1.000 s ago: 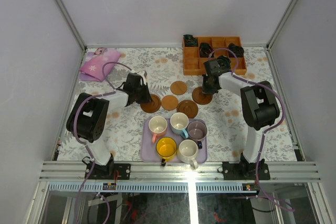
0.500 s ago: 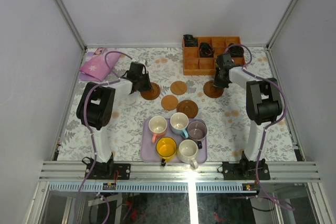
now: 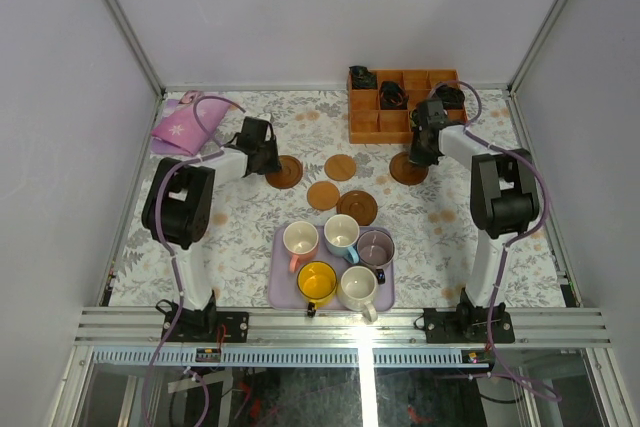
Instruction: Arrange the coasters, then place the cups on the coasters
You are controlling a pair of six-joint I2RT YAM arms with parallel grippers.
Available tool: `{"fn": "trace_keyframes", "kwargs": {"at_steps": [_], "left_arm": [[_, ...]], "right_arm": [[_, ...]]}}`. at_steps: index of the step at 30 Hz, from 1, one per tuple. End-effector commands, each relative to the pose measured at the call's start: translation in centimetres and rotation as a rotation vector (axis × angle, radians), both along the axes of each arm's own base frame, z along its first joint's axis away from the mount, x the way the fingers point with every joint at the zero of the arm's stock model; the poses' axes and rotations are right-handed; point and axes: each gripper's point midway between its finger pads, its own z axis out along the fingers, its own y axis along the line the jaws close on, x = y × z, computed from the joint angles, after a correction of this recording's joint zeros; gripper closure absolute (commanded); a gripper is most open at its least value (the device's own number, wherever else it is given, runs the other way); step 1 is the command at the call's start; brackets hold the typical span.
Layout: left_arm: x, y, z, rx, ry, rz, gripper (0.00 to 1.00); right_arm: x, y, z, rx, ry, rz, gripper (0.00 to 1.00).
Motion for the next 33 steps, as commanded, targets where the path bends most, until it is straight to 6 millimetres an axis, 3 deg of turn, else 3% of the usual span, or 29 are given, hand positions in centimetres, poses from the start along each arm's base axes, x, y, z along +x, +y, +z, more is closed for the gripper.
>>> {"fn": "trace_keyframes", "kwargs": {"at_steps": [1,8,16,20,26,33], "left_arm": [[-0.1,1.8,1.4,0.084,-0.016,0.01,0.93],[0.0,1.1,3.8,0.041,-0.076,-0.014,0.91],[-0.2,-0.1,6.4,-0.029,-0.142,-0.051,0.86],[-1.1,-1.9,6.4,-0.095,-0.141,-0.112,0.87],[-3.4,-6.1,5.5,-0.11,-0.114,-0.271,0.97],[-5.5,-9.9,5.6,-0.185,-0.106,-0.415,1.0]], "right_arm": [[0.8,0.4,5.5,0.018,-0.123,0.041,1.0],[0.0,4.3,8.3,0.065,-0.176,0.174,0.98],[-2.0,10.1,7.6,0.173,-0.16,0.338,0.97],[-2.2,12.2,7.0,0.204,-0.147,0.392,0.97],[-2.1,15.5,6.0,0.25,-0.131,0.473,0.97],[-1.6,17.7,5.3,0.291,-0.115,0.522,0.97]]}}
